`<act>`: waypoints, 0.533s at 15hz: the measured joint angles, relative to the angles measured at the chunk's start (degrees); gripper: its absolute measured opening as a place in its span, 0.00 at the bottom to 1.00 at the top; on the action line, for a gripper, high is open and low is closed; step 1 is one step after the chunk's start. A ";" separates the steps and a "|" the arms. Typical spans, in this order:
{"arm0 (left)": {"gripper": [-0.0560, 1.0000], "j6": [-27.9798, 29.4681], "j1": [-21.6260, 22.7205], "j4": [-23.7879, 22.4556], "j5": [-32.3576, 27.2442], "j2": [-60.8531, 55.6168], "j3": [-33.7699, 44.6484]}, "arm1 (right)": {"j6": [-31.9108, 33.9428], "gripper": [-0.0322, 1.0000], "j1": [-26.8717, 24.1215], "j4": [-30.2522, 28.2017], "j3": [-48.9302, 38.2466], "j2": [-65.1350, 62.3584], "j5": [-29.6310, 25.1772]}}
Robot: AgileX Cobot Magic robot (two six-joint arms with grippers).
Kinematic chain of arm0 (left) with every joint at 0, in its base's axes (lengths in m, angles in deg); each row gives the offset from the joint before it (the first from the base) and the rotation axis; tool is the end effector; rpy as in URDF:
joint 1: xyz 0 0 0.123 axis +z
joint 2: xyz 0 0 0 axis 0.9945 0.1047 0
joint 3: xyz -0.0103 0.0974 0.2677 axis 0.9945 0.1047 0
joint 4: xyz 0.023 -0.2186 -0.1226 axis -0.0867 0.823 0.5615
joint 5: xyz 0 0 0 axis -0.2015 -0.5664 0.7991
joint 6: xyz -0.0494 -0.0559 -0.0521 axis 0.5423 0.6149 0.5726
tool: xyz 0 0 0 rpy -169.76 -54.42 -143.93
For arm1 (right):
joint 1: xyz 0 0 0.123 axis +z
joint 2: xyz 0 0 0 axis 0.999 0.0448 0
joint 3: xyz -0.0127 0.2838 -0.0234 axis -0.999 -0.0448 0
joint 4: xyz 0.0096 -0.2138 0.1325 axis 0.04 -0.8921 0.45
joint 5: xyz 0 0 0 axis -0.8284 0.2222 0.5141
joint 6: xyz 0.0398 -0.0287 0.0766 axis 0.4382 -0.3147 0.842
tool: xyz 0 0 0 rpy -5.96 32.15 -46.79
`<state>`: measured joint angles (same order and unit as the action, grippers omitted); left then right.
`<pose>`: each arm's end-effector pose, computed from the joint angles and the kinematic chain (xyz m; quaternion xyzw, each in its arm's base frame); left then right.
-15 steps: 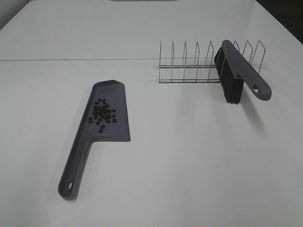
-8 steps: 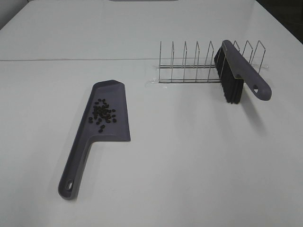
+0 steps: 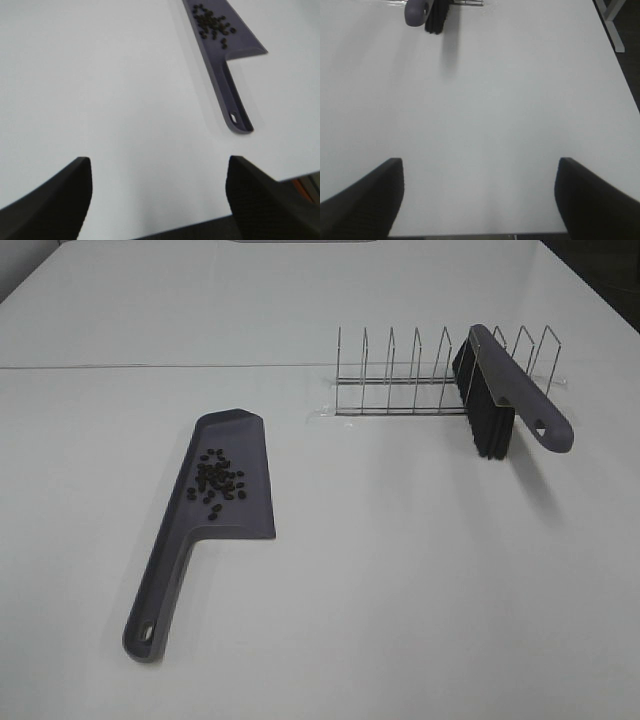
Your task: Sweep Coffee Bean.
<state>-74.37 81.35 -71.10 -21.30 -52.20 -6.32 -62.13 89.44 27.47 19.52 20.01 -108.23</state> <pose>0.0214 -0.0063 0.2802 0.0539 0.8874 -0.0260 0.4571 0.0151 -0.0101 0.2778 -0.0105 0.8833 -0.0553 0.4654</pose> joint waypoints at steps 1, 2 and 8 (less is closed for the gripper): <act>0.72 -0.06 1.20 0.00 0.00 -0.97 0.00 | 0.00 0.80 -0.40 0.00 0.00 0.00 0.00; 0.72 -0.06 2.75 0.00 0.00 -2.52 0.00 | 0.00 0.80 -0.97 0.00 0.00 0.00 0.00; 0.72 -0.06 5.50 0.00 0.00 -8.37 0.00 | 0.00 0.80 -1.32 -0.23 0.00 -7.22 0.06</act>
<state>-74.42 86.85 -71.10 -21.30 -60.56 -6.32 -62.13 88.12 27.24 19.52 12.79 -108.17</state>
